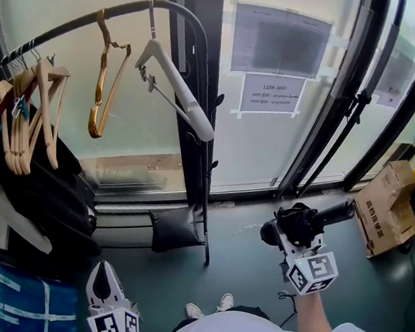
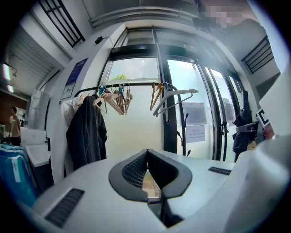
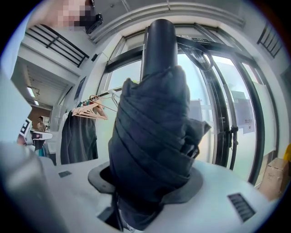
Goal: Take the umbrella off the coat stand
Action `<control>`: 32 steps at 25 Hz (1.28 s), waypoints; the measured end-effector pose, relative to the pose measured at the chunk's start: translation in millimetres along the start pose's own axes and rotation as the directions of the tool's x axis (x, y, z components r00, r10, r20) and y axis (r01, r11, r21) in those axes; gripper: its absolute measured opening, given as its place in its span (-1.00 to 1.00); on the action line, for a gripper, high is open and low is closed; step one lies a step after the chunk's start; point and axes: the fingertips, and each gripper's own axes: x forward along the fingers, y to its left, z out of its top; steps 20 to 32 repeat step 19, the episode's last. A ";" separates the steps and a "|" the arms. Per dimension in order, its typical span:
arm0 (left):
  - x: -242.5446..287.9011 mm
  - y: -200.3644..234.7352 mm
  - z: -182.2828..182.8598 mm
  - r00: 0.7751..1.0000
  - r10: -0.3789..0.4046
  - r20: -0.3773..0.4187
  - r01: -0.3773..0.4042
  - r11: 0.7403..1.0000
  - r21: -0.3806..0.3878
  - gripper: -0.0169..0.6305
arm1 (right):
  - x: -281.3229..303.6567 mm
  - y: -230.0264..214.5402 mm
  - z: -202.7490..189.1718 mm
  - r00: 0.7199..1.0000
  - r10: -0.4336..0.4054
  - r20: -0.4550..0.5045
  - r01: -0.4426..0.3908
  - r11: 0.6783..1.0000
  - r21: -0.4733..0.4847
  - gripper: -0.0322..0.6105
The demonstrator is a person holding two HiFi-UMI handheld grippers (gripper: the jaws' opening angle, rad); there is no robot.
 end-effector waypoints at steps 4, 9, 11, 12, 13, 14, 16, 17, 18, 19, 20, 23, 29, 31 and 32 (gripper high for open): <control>-1.2 2.6 -0.1 1.000 0.003 -0.001 -0.003 1.000 0.000 -0.88 | 2.1 7.3 4.5 1.000 0.015 0.007 -0.015 1.000 -0.005 -0.14; -4.1 5.3 -0.6 1.000 0.009 -0.004 -0.009 1.000 0.005 -0.88 | 2.2 12.8 9.6 0.999 0.034 0.028 -0.034 0.999 -0.010 -0.14; -4.7 6.4 -1.4 1.000 0.012 -0.007 -0.012 1.000 0.004 -0.88 | 1.9 12.7 9.9 0.999 0.032 0.031 -0.032 0.999 -0.009 -0.14; -4.6 6.6 -1.7 1.000 0.013 -0.008 -0.013 1.000 0.004 -0.88 | 2.0 12.7 9.5 0.999 0.030 0.029 -0.030 1.000 -0.009 -0.14; -4.3 6.7 -1.9 1.000 0.013 -0.008 -0.013 1.000 0.003 -0.88 | 2.4 13.0 8.9 0.999 0.030 0.027 -0.030 1.000 -0.008 -0.14; -4.0 6.8 -1.9 1.000 0.012 -0.007 -0.012 1.000 0.003 -0.88 | 3.0 13.7 8.3 0.999 0.032 0.025 -0.032 0.999 -0.009 -0.14; -3.2 7.1 -2.8 1.000 0.011 -0.007 -0.011 1.000 0.002 -0.88 | 4.2 15.4 6.5 0.999 0.036 0.023 -0.036 0.999 -0.008 -0.14; -2.8 7.1 -3.6 1.000 0.010 -0.009 -0.010 1.000 0.001 -0.88 | 4.6 15.8 5.5 0.999 0.037 0.022 -0.037 0.999 -0.005 -0.14; -2.3 7.0 -4.5 1.000 0.009 -0.010 -0.009 1.000 0.000 -0.88 | 5.0 15.9 4.5 0.999 0.037 0.021 -0.037 0.999 -0.002 -0.14; -1.7 6.8 -5.4 1.000 0.008 -0.012 -0.008 1.000 -0.001 -0.88 | 5.3 16.0 3.6 0.999 0.037 0.020 -0.037 0.999 0.002 -0.14; -1.7 6.8 -5.4 1.000 0.008 -0.012 -0.008 1.000 -0.001 -0.88 | 5.3 16.0 3.6 0.999 0.037 0.020 -0.037 0.999 0.002 -0.14; -1.7 6.8 -5.4 1.000 0.008 -0.012 -0.008 1.000 -0.001 -0.88 | 5.3 16.0 3.6 0.999 0.037 0.020 -0.037 0.999 0.002 -0.14; -1.7 6.8 -5.4 1.000 0.008 -0.012 -0.008 1.000 -0.001 -0.88 | 5.3 16.0 3.6 0.999 0.037 0.020 -0.037 0.999 0.002 -0.14; -1.7 6.8 -5.4 1.000 0.008 -0.012 -0.008 1.000 -0.001 -0.88 | 5.3 16.0 3.6 0.999 0.037 0.020 -0.037 0.999 0.002 -0.14; -1.7 6.8 -5.4 1.000 0.008 -0.012 -0.008 1.000 -0.001 -0.88 | 5.3 16.0 3.6 0.999 0.037 0.020 -0.037 0.999 0.002 -0.14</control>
